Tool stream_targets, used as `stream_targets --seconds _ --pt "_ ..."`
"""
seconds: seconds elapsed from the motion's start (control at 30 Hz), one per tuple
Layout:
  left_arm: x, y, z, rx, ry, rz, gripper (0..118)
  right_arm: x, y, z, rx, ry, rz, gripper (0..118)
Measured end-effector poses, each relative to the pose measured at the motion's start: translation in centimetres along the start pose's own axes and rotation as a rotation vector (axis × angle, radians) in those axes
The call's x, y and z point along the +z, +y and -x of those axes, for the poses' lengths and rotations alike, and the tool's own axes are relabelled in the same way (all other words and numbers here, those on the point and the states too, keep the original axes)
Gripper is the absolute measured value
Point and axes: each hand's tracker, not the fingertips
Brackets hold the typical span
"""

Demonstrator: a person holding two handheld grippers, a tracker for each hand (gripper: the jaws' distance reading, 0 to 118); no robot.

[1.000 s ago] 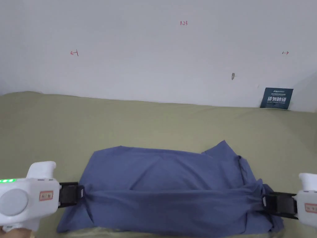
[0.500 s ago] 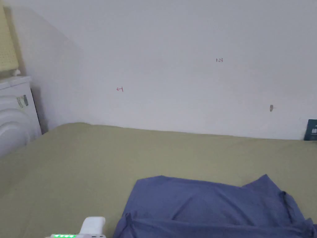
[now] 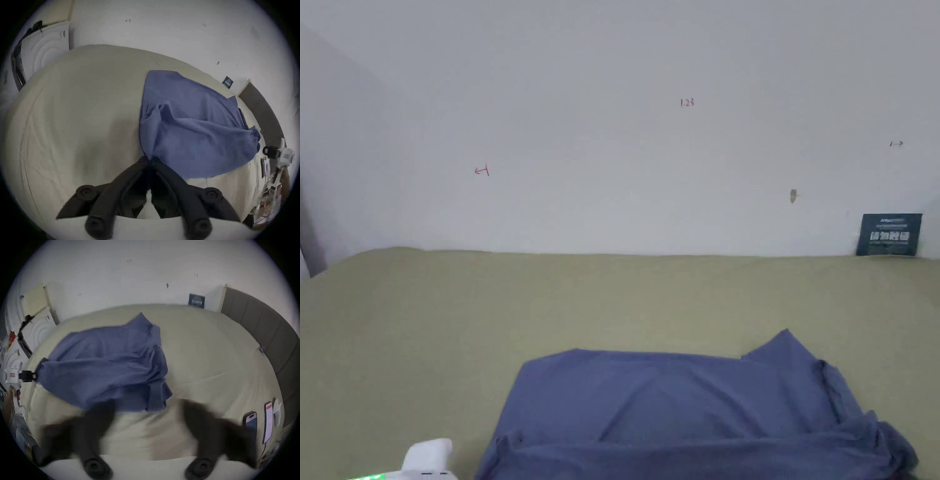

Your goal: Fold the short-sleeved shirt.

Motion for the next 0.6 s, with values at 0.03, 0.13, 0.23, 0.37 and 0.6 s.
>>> stream_targets --seconds 0.03,0.13,0.23,0.37,0.6 --pt "-0.1 0.2 -0.2 -0.01 0.029 0.006 4 -1.2 0.1 0.1 0.011 0.001 0.058 111" --pt "-0.5 0.1 -0.6 -0.033 0.046 0.004 4 -3.7 0.6 0.7 0.033 0.022 0.039 101" --pt "-0.9 0.2 -0.2 -0.018 0.049 0.009 4 -6.2 -0.1 1.2 0.012 -0.015 0.049 78" --pt "-0.7 0.1 -0.8 -0.013 0.053 0.014 3 -5.7 -0.2 1.2 -0.049 -0.011 0.014 26" --pt "2.8 0.9 -1.8 -0.082 0.048 -0.005 3 -0.2 0.1 2.8 -0.003 -0.008 -0.012 5"
